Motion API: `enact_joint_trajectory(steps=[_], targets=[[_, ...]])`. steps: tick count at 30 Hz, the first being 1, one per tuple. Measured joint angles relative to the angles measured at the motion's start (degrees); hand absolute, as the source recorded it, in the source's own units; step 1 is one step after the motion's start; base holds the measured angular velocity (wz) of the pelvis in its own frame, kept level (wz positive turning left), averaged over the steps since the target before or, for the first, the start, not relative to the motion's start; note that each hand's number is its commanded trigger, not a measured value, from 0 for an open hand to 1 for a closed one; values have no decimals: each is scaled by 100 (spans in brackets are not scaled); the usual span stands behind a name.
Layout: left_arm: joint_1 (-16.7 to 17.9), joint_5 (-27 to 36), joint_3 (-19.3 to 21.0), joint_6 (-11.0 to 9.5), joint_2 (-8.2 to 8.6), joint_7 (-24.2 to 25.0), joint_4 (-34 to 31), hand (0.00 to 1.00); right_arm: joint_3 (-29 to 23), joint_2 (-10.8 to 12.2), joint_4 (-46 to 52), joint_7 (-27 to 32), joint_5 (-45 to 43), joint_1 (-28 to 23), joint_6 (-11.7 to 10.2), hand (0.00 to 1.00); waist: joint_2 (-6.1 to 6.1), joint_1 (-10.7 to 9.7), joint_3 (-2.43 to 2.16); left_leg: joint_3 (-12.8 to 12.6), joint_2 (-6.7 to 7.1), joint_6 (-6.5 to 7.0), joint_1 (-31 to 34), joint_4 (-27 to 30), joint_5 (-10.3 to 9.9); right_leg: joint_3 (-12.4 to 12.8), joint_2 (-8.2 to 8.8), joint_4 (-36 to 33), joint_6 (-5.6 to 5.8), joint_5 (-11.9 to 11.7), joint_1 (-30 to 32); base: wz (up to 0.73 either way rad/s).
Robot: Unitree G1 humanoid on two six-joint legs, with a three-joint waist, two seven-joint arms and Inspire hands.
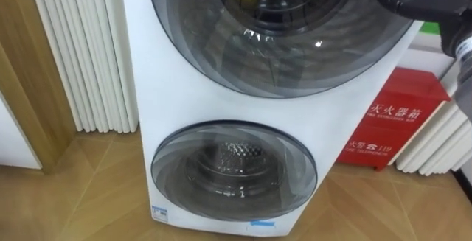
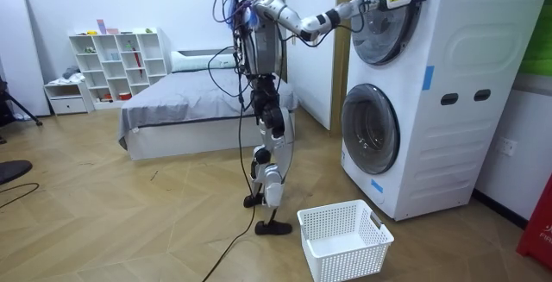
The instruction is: Pick clothes from washing machine
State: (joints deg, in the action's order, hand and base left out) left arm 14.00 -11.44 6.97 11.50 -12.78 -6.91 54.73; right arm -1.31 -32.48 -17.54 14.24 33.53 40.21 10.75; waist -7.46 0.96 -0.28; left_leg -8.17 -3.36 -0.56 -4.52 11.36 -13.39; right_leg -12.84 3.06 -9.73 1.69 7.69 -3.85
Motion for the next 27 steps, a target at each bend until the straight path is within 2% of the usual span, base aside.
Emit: enact_joint_trajectory(steps=[7, 11, 16, 21, 23, 27], targets=[[-78, 58, -174, 12, -14, -5, -1, 0, 169, 54, 470, -13, -42, -339, -19, 0, 8, 114, 11, -95, -11, -1, -58, 4, 0, 82, -11, 2, -1, -1, -4, -8], [-182, 49, -277, 31, -22, -5, 53, 0, 172, 419, 507, 11, -502, -452, -131, 0, 86, 151, 53, -175, -18, -3, -109, -5, -1, 166, -26, -2, -16, -10, -15, -13], [-236, 75, -335, 128, -21, -2, 40, 0, 173, 553, 504, 16, -426, -542, -189, 0, 154, 157, 25, -182, -27, -7, -110, -48, -3, 168, -36, -4, -31, -21, -16, 0], [-215, 75, -470, 194, -26, -40, 34, 0, 174, 709, 503, 16, -439, -999, -324, 0, 166, 251, 16, -190, -35, -7, -115, -4, -3, 169, -39, -4, -35, -23, -4, -1], [-194, 71, -540, 192, -27, -43, 36, 0, 175, 856, 504, 16, -432, -1196, -410, 0, 184, 252, 17, -187, -36, -8, -107, -7, -3, 161, -40, -2, -36, -23, 0, 0], [-159, 46, -621, 186, -23, -100, 44, 0, 189, 1068, 502, 9, -251, -1436, -438, 0, 243, 253, -5, -189, -38, -8, -111, -5, -3, 159, -40, -2, -38, -25, -3, 0]])
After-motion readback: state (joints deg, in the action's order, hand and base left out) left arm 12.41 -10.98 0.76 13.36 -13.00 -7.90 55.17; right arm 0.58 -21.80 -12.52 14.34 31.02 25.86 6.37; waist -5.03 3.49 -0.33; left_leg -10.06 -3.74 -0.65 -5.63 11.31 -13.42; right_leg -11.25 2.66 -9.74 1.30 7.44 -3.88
